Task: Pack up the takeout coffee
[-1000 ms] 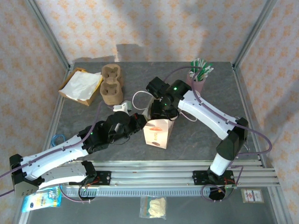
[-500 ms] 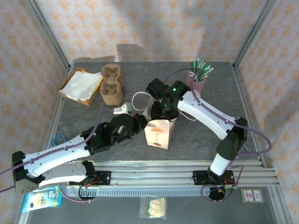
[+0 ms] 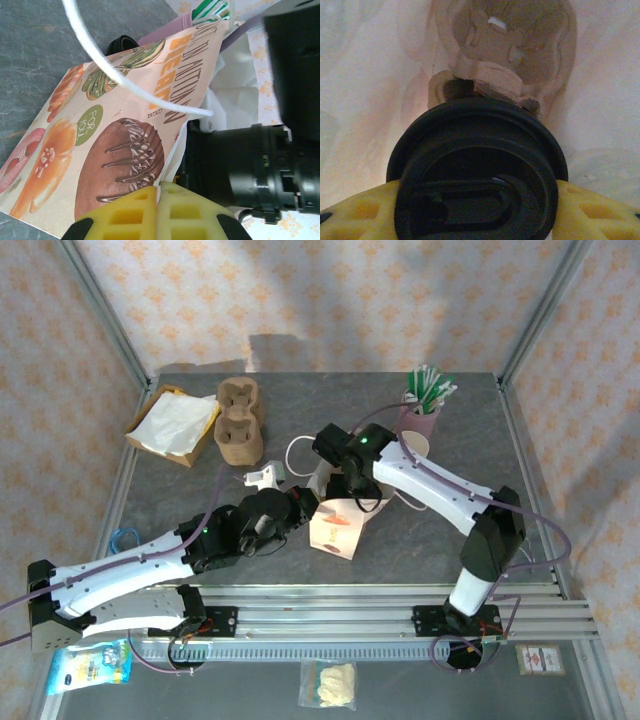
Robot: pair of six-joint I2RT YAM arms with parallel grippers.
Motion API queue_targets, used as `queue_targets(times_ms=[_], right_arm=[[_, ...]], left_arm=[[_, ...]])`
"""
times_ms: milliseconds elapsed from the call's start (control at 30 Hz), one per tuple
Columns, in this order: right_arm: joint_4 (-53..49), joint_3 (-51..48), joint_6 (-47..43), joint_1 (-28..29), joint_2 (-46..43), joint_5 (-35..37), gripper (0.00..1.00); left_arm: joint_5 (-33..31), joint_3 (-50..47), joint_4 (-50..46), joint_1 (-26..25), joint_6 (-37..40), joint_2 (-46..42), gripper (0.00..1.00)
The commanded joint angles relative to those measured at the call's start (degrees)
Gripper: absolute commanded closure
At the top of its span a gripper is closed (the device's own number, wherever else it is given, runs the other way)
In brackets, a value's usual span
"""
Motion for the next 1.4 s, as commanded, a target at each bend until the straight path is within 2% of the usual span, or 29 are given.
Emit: queue_targets(times_ms=[0,300,333,433,533,633,833,1000,1167,1267,1367], right_arm=[[-2.0,-1.8,0.0,-0.5,0.7,-1.3,0.6],[-2.0,-2.0,-0.2,-0.9,1.6,-3.5,0.6],[-2.0,-2.0,-0.2,-0.9,1.9,-3.6,0.6],[-1.9,-1.7,-0.4,-1.0,2.4,-3.6,0.6],[-2.0,-1.6,-0.5,-1.1,2.7,-3.4,0.6],[-2.0,-1.7,-0.6,-1.2,2.9,-2.7,0.6],[-1.9,-1.5,-1.0,-1.4,3.8,-2.1,0.6],[-2.0,-2.3,-1.0,-1.4,3.7,-1.5,0.6],[-2.0,-3.6,-0.3,-1.4,2.8,-0.3,0.6],[-2.0,-4.4,-0.1,-1.4,2.6,0.3,0.6],[-1.9,-4.5,-0.2,-1.4,3.2,0.5,0.6]], left_arm=[[-3.9,2.4,1.8,-0.2,1.3,-0.9,0.96],[-4.6,2.1,2.3,-0.3,4.7,0.0,0.94],[-4.6,2.1,2.4,-0.2,5.2,0.1,0.91],[-4.5,1.9,2.7,-0.3,6.2,0.1,0.68],[-5.1,2.4,1.8,-0.3,6.6,-1.0,0.51],[-7.4,3.1,-0.5,-0.4,6.9,-3.1,0.44],[-12.5,3.1,-5.4,-0.3,7.3,-8.3,0.42],[-12.9,3.8,-6.7,-0.3,7.4,-8.5,0.41],[-14.2,4.8,-6.6,-0.1,9.5,-7.8,0.33],[-13.0,5.5,-7.4,1.9,11.0,-8.0,0.3],[-9.1,5.0,-7.2,5.9,12.6,-8.9,0.3]])
